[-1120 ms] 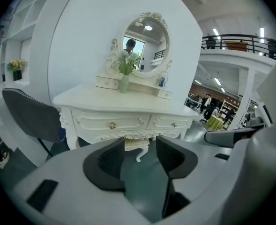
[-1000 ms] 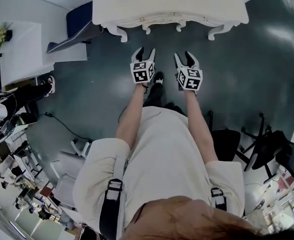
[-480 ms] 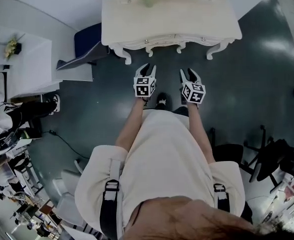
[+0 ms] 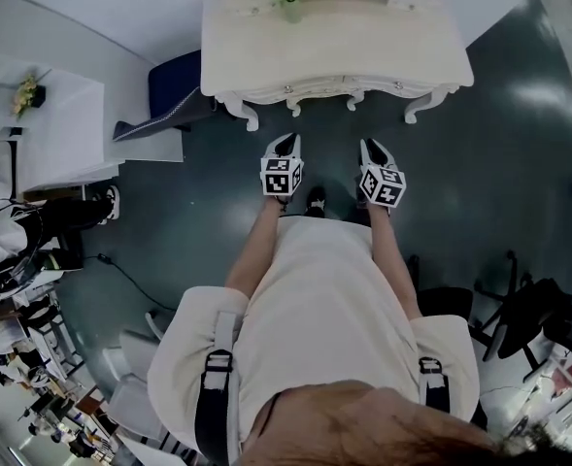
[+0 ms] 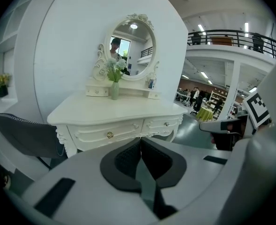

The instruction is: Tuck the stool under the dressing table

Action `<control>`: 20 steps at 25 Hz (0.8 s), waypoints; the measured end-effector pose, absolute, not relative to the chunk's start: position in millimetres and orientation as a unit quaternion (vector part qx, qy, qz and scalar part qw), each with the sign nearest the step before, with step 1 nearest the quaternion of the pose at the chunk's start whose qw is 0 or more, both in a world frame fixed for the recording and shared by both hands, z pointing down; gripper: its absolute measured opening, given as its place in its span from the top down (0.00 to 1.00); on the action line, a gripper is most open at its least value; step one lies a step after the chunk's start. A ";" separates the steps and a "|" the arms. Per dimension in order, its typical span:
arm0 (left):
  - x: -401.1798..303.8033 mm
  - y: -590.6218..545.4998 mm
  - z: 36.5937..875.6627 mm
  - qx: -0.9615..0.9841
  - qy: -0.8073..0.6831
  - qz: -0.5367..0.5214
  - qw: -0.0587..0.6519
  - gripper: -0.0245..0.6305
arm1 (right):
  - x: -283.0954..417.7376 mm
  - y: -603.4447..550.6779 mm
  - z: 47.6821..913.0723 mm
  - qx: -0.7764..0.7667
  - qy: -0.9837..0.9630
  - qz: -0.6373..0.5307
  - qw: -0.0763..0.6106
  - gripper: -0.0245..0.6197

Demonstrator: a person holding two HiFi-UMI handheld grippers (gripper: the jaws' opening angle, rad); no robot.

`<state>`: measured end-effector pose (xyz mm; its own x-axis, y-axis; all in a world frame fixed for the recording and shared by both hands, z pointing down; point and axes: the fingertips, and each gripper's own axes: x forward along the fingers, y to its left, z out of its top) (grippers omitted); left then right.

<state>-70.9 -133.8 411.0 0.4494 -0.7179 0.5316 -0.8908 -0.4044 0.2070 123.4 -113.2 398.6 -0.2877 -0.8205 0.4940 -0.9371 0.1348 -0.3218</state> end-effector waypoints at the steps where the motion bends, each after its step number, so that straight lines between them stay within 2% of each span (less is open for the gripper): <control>1: -70.0 -133.4 410.7 0.817 -0.494 0.183 0.237 0.94 | 121.4 -113.3 398.4 0.585 -0.749 0.294 0.101 0.83; 10: -63.3 -117.7 429.6 0.813 -0.481 0.201 0.258 0.94 | 103.1 -103.5 400.6 0.575 -0.754 0.296 0.114 0.88; 15: -69.1 -106.0 434.8 0.805 -0.475 0.180 0.306 0.94 | 90.1 -88.8 407.7 0.564 -0.757 0.306 0.122 0.90; 20: -68.5 -107.2 432.8 0.813 -0.468 0.171 0.301 0.94 | 90.1 -85.6 407.2 0.567 -0.755 0.306 0.125 0.90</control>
